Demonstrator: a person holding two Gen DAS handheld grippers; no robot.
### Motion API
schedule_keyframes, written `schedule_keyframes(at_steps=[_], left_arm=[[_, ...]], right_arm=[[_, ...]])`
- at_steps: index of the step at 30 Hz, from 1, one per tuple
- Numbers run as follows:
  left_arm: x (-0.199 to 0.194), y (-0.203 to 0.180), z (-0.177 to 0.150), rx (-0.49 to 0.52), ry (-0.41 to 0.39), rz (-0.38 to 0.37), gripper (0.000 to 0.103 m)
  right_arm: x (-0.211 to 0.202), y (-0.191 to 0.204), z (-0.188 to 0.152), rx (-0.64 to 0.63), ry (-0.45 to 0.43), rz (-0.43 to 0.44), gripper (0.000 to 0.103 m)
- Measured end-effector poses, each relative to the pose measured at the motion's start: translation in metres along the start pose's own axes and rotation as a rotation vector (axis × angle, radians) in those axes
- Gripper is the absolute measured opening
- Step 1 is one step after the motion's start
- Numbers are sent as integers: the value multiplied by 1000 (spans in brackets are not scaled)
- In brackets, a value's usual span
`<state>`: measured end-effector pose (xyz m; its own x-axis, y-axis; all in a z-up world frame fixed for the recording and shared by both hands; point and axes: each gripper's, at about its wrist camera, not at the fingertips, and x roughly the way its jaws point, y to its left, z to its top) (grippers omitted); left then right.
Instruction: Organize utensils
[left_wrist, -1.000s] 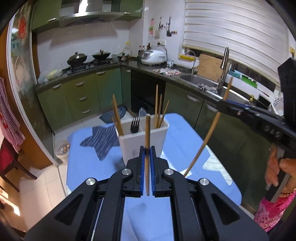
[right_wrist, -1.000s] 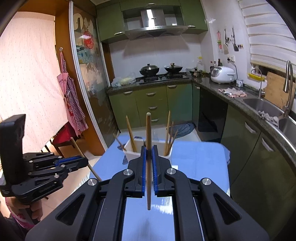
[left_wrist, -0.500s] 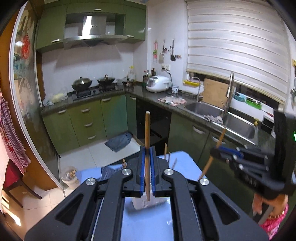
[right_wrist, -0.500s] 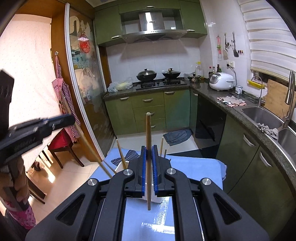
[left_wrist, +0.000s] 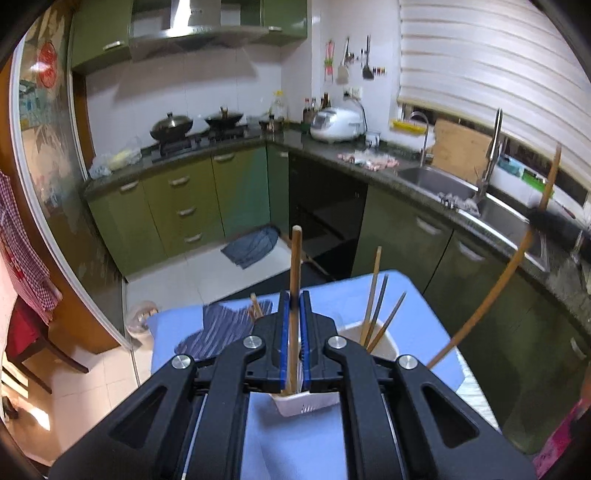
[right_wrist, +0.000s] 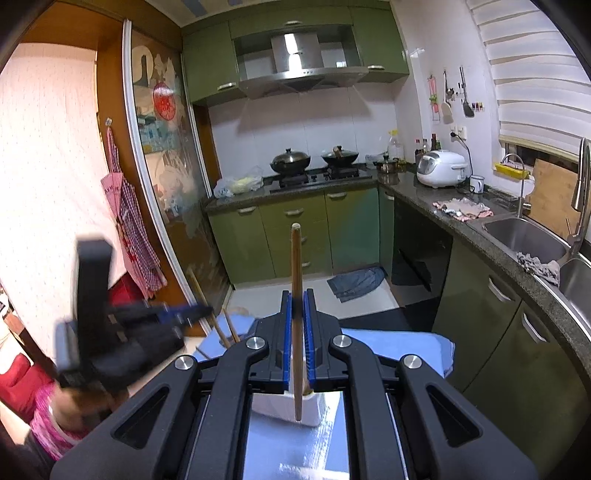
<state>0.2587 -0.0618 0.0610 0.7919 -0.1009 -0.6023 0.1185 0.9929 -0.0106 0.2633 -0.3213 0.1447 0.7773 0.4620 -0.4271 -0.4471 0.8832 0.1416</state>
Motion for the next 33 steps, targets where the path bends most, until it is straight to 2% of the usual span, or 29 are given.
schedule_keyframes(at_steps=[4,9,10,13,18,22,25,26,28,29,31,33], left_arm=[[6,5,-15,-4,5,8,7],[-11,12,-27,-11,-18,-33,18],[-17,11,-31,-10,-29,-34,23],[-41,12,-46,-9,-85,-41,35],[-72,9,-73,-5,-132,-75,40],[-87,10,-90,-9,-161,-65,55],[-92,10,-101,-10,-167,-55,60],[-93,10,-105,-10,-164,-57,63],[-95,11,-110,-18,-160,-62,68],[-97,11,-114,-23,-159,-65,74],[-101,12,-120,-33,-175,-59,85],[-108,12,-130,-34,-203,-41,89]], right_arm=[[9,4,14,15,-39,11,7],[38,11,18,13,-43,-13,7],[44,11,17,15,-40,-21,7],[65,8,9,26,-26,-35,7],[99,5,-9,39,12,-44,7],[120,5,-28,45,49,-46,7],[128,5,-44,49,76,-46,8],[130,5,-49,48,85,-46,9],[131,8,-58,42,95,-44,22],[129,10,-62,38,96,-45,30],[116,14,-72,32,87,-50,31],[97,16,-84,33,68,-43,34]])
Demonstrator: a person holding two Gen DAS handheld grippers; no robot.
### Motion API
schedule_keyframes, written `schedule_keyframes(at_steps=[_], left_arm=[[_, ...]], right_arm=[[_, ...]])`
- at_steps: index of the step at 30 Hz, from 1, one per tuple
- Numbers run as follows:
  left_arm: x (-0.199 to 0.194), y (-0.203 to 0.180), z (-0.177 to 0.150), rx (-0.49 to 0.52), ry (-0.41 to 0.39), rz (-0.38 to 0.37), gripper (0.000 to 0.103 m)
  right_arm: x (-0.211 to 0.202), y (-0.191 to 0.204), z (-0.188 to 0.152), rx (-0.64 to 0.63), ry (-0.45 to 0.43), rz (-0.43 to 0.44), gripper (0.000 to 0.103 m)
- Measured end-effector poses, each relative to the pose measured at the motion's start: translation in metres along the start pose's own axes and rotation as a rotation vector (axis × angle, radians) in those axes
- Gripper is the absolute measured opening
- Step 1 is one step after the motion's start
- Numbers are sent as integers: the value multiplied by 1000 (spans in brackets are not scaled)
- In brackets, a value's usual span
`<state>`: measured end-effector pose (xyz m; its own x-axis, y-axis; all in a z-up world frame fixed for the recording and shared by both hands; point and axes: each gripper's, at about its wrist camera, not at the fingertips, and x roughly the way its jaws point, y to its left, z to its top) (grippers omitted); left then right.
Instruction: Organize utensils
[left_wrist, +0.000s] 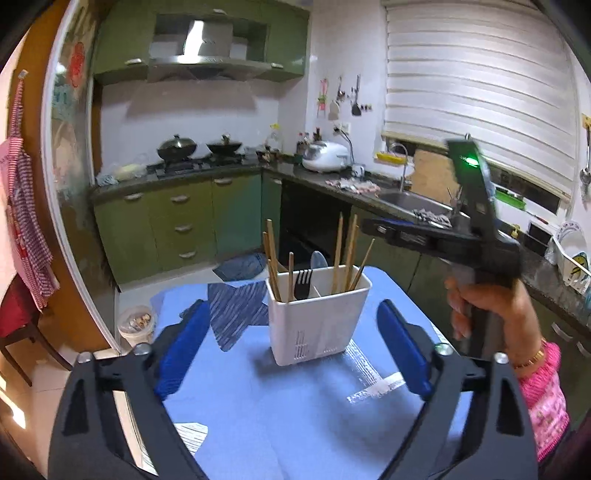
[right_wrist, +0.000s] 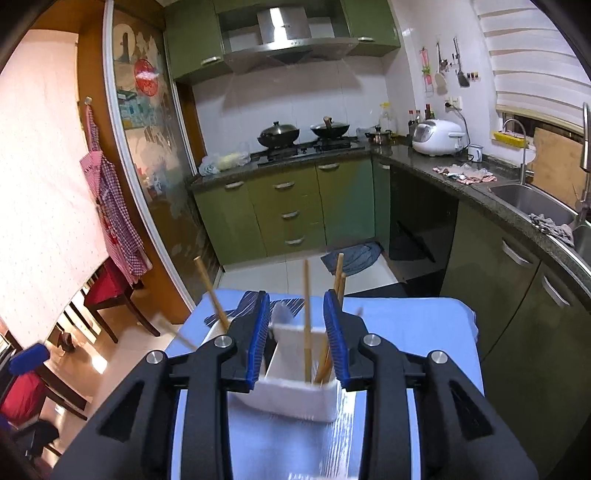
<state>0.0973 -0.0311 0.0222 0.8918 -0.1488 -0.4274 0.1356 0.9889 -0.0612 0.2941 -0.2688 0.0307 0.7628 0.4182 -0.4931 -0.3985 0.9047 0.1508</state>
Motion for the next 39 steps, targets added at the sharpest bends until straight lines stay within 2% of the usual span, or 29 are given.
schedule_keyframes(at_steps=[3,8,13,16,20,25,31,39], left_arm=[[-7,-3,-12,6,-9,22,90],[-14,-4,-36,-36,23,-18,91],[-25,0,-62,-55,37,7,91],[-33,0,-74,-60,43,16,93],[-49,4,-89,-83,46,30,93],[-75,10,-97,-89,23,51,95],[-105,11,-101,-93,-18,65,96],[-112,4,-106,-79,-1,63,96]], right_arm=[[-36,0,-31,4,-32,-7,47],[-90,-8,-99,28,-53,-43,55],[-134,-8,-159,41,-57,-67,67],[-157,-1,-185,39,-64,-56,80],[-184,16,-203,4,-98,-60,97],[-220,36,-209,-19,-146,-52,98],[-252,55,-213,-41,-158,-124,98],[-270,66,-215,-55,-178,-181,98]])
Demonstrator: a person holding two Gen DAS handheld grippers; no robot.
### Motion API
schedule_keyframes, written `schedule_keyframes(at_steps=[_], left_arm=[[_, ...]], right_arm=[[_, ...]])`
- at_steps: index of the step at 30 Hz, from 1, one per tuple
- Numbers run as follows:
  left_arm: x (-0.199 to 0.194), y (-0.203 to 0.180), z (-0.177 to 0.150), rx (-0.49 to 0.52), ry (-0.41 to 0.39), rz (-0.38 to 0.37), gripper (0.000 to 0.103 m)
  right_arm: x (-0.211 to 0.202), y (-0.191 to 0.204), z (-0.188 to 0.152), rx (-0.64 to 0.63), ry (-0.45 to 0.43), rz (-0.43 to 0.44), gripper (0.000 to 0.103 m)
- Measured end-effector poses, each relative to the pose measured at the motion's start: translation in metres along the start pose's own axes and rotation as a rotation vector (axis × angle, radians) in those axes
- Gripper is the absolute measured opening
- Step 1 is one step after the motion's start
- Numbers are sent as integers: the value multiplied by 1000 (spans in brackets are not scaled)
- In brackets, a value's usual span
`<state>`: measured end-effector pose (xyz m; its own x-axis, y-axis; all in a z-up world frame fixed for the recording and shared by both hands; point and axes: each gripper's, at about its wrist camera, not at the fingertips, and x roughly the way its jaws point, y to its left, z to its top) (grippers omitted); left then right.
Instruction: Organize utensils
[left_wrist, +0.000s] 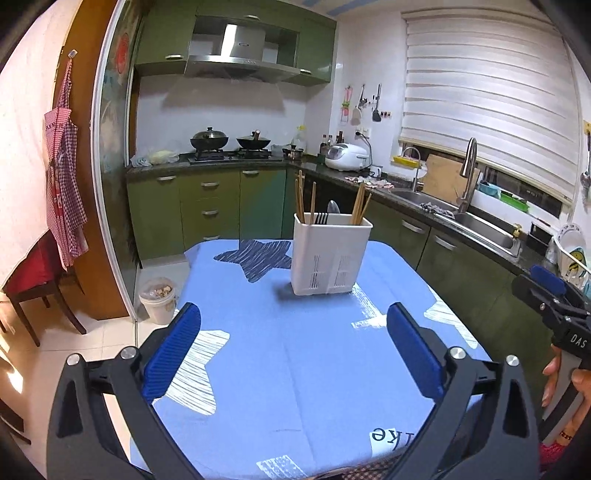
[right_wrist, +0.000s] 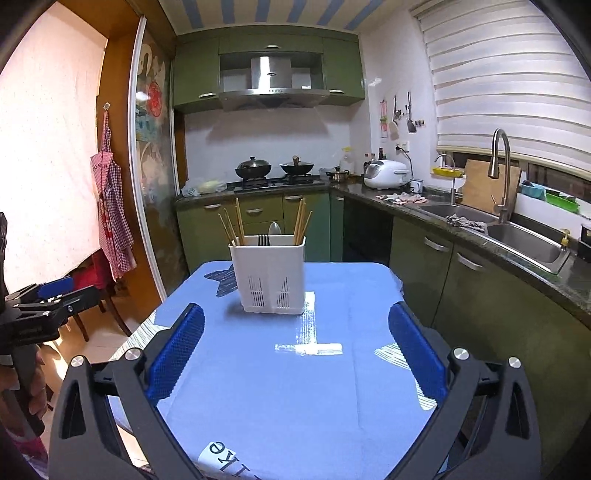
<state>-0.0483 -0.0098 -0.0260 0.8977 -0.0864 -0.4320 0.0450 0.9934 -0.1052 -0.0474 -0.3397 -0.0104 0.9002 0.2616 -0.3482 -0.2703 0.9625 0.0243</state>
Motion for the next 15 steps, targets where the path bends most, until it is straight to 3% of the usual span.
schedule_keyframes(at_steps=[15], left_arm=[[-3,-6,-2,2,9,-2,96]], right_arm=[[-1,0,4,4,18,-4,98]])
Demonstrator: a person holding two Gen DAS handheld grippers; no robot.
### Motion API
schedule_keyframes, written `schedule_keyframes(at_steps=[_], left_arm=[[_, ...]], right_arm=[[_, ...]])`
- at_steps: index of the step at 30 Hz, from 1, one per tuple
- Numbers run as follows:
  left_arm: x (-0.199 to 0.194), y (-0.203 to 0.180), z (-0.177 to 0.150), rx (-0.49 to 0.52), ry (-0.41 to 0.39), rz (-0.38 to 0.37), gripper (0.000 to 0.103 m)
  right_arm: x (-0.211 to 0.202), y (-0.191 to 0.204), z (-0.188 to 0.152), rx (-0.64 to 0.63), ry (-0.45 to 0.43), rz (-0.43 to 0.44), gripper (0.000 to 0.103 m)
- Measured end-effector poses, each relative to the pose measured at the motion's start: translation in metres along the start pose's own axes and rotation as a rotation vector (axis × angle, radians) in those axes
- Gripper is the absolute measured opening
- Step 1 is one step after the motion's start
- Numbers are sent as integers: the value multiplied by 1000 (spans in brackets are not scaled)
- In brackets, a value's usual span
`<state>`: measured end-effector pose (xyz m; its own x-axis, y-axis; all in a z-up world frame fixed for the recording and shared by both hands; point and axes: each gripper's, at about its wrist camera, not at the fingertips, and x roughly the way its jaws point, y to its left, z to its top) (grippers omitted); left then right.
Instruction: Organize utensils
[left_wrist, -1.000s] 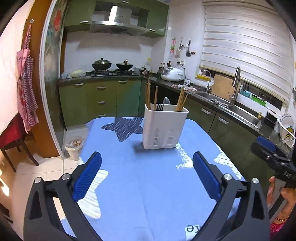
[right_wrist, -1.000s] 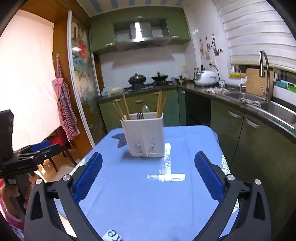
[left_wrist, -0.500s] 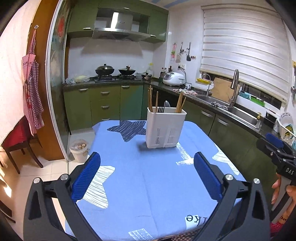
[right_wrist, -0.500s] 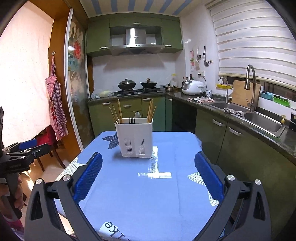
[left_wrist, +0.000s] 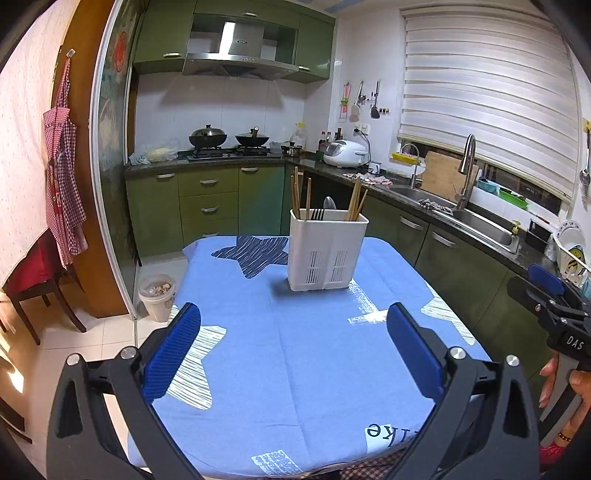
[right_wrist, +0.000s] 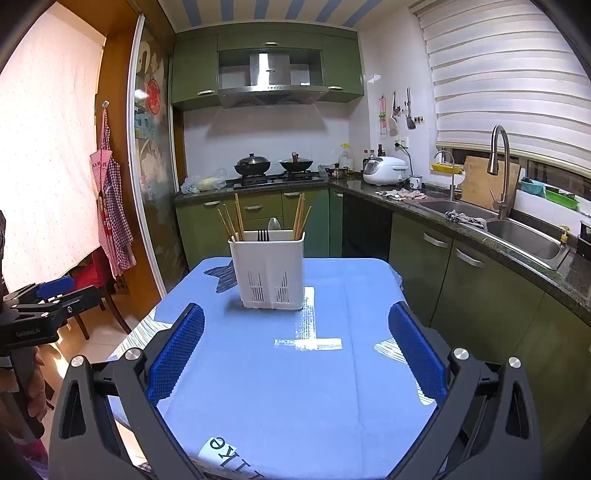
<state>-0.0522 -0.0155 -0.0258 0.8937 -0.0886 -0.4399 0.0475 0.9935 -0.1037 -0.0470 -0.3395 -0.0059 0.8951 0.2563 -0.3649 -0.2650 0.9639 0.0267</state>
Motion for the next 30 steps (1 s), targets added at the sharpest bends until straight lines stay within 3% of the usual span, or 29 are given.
schedule_keyframes(at_steps=[30], left_arm=[[-4,2,2,-9,0,33,96]], right_arm=[[5,2,5,2,3,5,98]])
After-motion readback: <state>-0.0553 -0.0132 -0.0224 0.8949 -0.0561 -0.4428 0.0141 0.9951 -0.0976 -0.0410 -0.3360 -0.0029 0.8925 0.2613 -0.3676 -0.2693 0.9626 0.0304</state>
